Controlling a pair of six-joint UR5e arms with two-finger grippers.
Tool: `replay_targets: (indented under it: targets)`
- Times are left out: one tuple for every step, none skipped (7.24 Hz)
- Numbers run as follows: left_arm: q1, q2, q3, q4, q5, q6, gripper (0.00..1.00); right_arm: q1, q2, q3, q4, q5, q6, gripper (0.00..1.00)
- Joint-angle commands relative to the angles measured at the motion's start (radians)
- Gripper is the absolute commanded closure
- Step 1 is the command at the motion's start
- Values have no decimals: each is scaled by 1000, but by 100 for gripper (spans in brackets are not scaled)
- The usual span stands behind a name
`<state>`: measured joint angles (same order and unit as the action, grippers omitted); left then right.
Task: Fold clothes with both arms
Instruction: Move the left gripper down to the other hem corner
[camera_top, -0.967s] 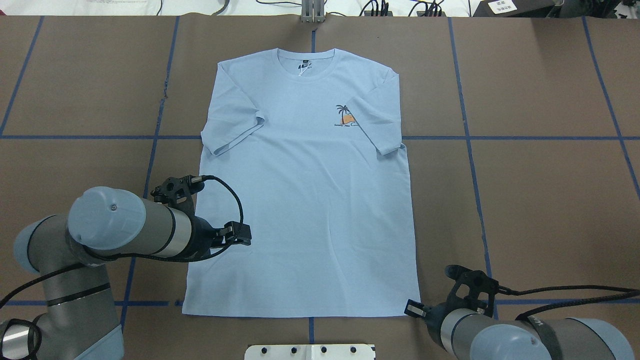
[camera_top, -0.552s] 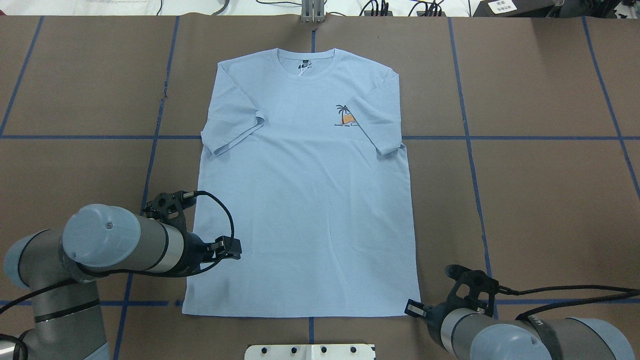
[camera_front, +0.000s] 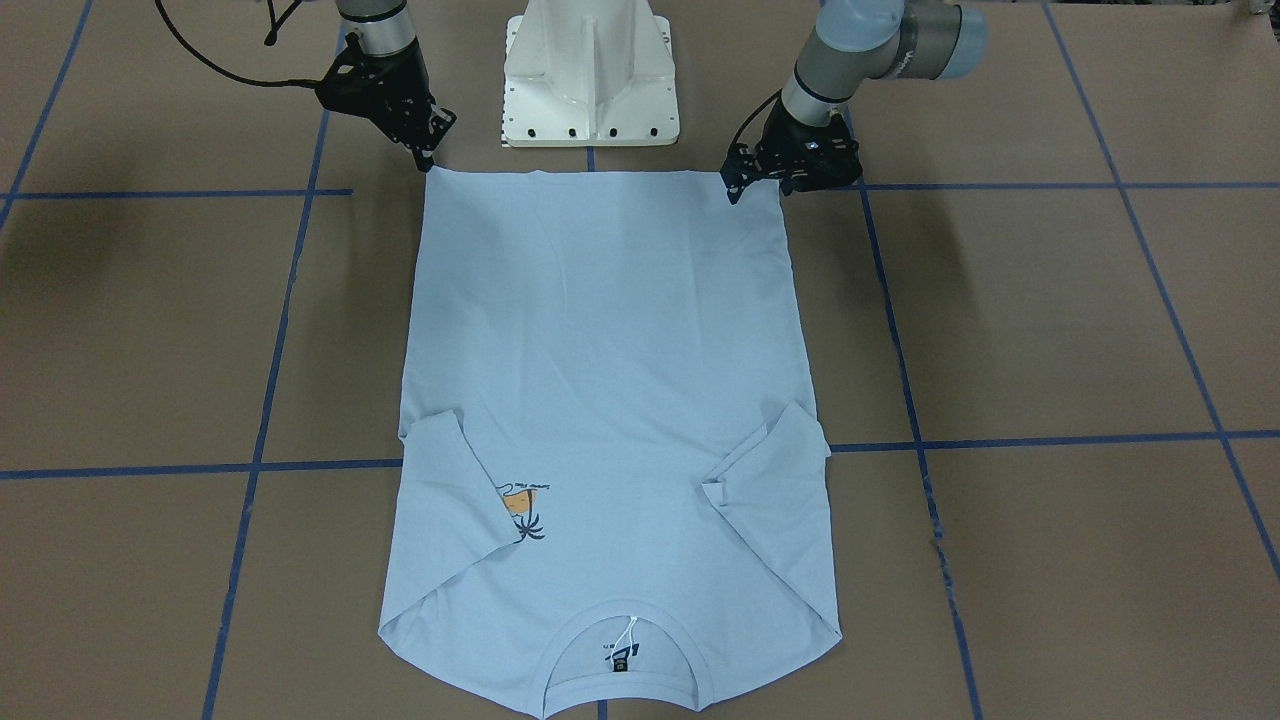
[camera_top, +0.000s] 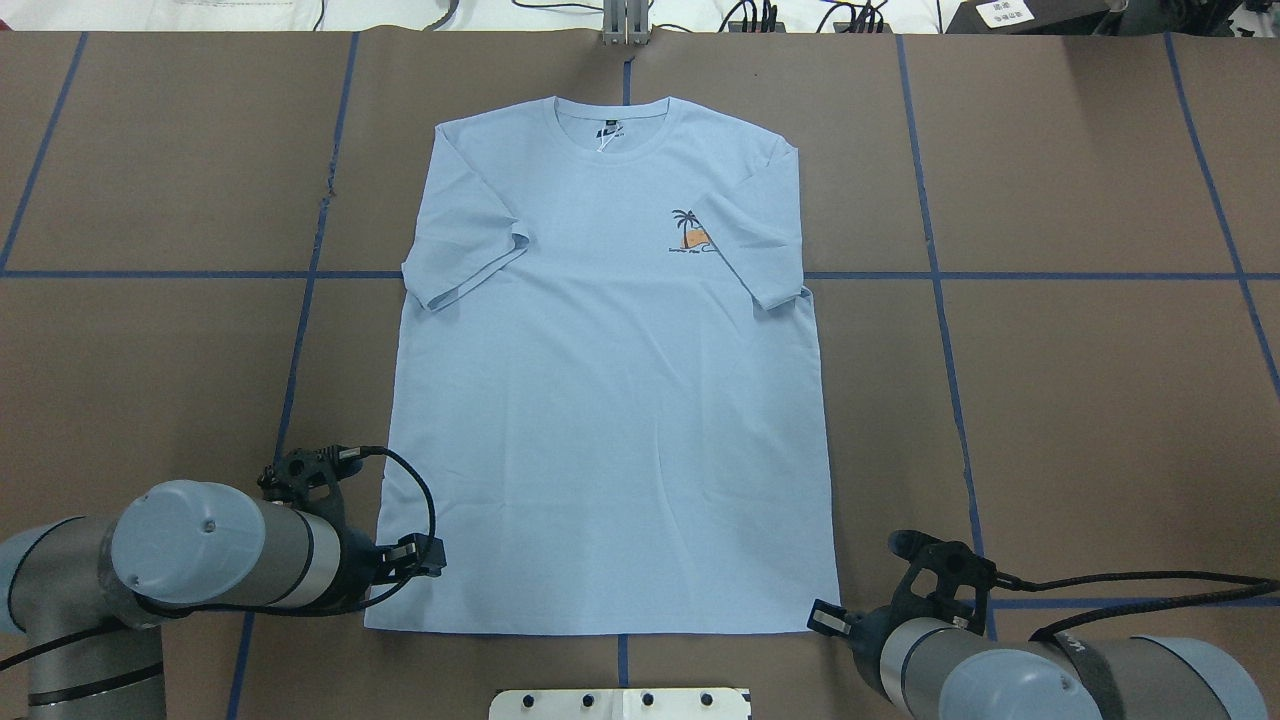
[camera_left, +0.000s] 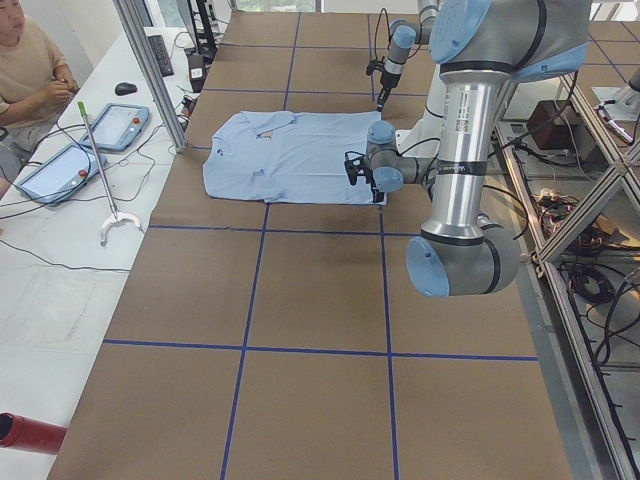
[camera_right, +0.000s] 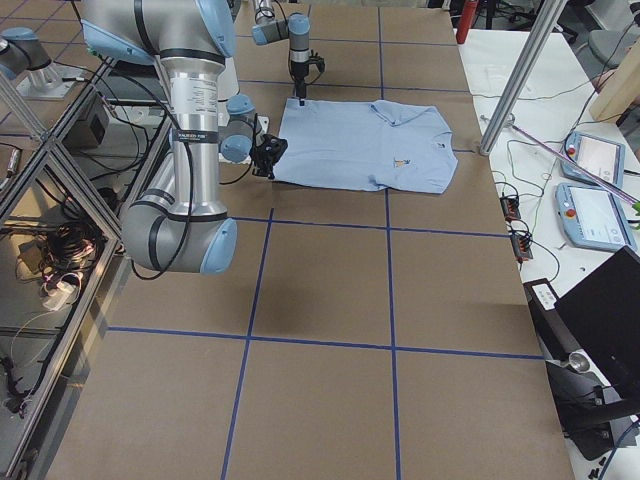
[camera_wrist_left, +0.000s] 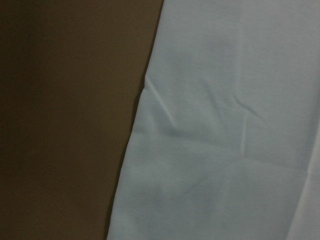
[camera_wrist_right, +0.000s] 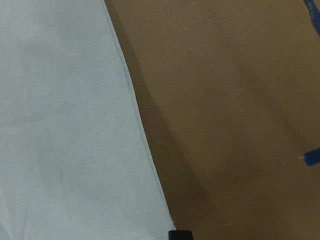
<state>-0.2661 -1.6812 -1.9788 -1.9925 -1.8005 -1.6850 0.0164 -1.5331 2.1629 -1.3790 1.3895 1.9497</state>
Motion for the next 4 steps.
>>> replay_targets:
  targets:
    - [18,14,-2,1,-5,-12,12,0,2,0,-2,0,0,100]
    - [24,20,-2,6,-5,-13,12,1,4,0,0,-1,2,100]
    - [28,20,-2,8,-5,-19,14,1,2,0,0,-1,2,100]
    - [40,20,-2,9,-5,-28,23,1,4,0,0,-1,2,100]
